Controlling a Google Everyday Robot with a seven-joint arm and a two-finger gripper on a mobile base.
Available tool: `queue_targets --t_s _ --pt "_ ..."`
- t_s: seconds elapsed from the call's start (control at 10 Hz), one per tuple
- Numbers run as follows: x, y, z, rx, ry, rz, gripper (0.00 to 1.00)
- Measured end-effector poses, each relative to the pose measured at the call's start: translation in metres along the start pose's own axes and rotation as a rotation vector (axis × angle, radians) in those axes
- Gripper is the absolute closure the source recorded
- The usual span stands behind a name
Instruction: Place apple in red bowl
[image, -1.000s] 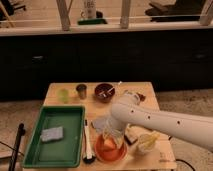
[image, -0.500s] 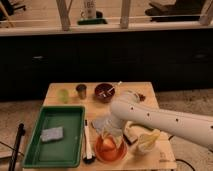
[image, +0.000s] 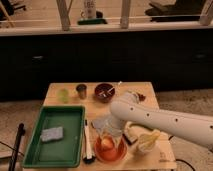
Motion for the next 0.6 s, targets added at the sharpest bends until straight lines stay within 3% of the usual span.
queue_targets --t_s 0.1,0.6 --pt "-0.0001 0.0008 0.0013 -0.002 -0.002 -0.001 0.21" --pt "0.0027 0.0040 0.0065 0.002 -0.012 -0.007 0.20"
